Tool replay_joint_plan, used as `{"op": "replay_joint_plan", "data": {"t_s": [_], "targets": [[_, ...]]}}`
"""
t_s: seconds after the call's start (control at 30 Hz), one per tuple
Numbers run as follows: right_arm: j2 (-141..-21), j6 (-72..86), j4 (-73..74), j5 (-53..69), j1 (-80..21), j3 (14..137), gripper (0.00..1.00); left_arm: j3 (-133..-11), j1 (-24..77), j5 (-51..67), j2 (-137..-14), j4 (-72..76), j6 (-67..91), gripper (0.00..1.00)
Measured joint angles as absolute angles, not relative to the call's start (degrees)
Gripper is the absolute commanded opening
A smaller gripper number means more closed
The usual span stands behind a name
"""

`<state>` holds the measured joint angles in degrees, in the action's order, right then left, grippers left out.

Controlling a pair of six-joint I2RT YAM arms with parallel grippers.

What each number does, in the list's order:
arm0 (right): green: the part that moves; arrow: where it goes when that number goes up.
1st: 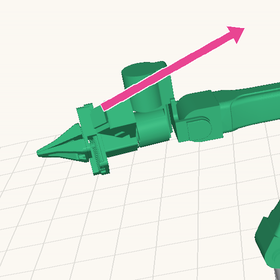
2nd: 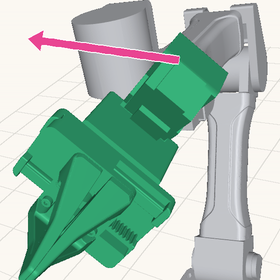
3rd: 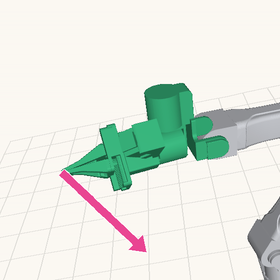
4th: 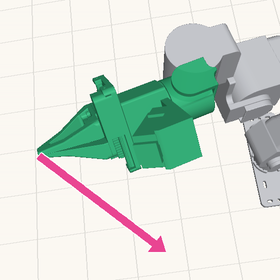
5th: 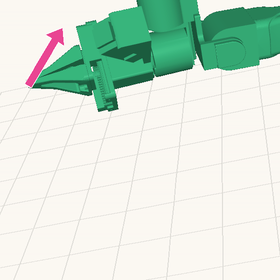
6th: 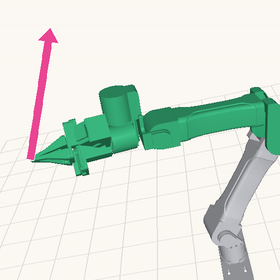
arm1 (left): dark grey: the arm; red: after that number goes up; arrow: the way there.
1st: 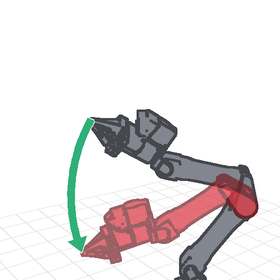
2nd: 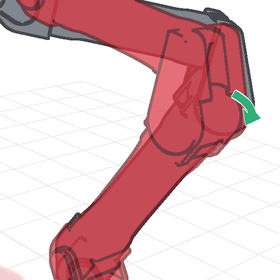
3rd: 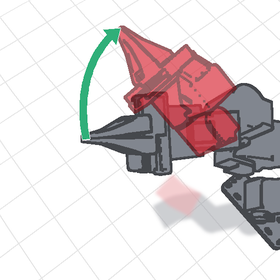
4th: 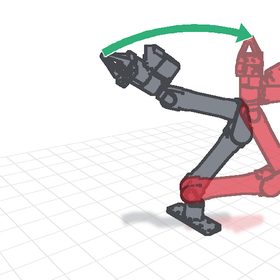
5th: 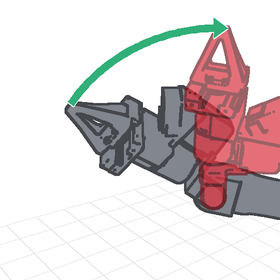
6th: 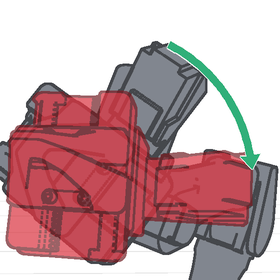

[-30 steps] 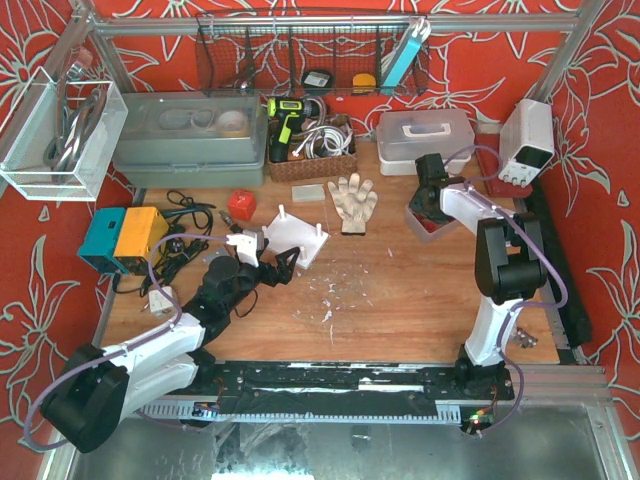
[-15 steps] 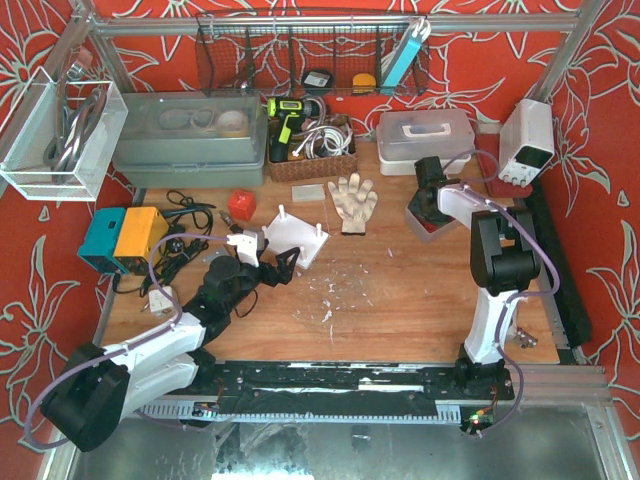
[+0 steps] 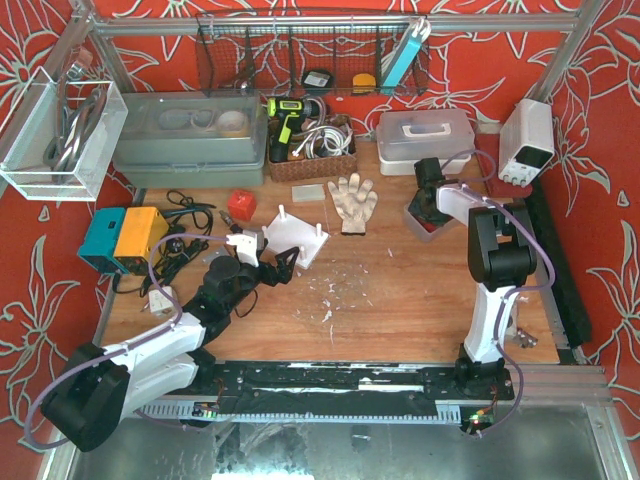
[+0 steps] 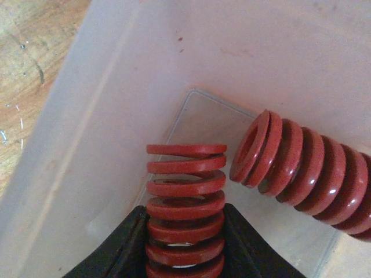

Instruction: Install the large spring

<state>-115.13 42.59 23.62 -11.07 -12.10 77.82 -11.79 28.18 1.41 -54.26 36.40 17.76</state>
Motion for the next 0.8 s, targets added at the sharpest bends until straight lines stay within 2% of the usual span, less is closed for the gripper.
{"op": "replay_joint_plan", "data": {"t_s": [0.27,0.8], "targets": [[-113.9,38.3,21.8,-11.3,-12.1,76.0,0.12,-11.8,28.2,1.3,-54.3,36.3,17.8,1.00],[-99.9,30.2,20.0,-8.8,-12.2,70.0,0.02,-12.5,28.2,-0.3,-54.6,35.7,18.0,1.00]]}}
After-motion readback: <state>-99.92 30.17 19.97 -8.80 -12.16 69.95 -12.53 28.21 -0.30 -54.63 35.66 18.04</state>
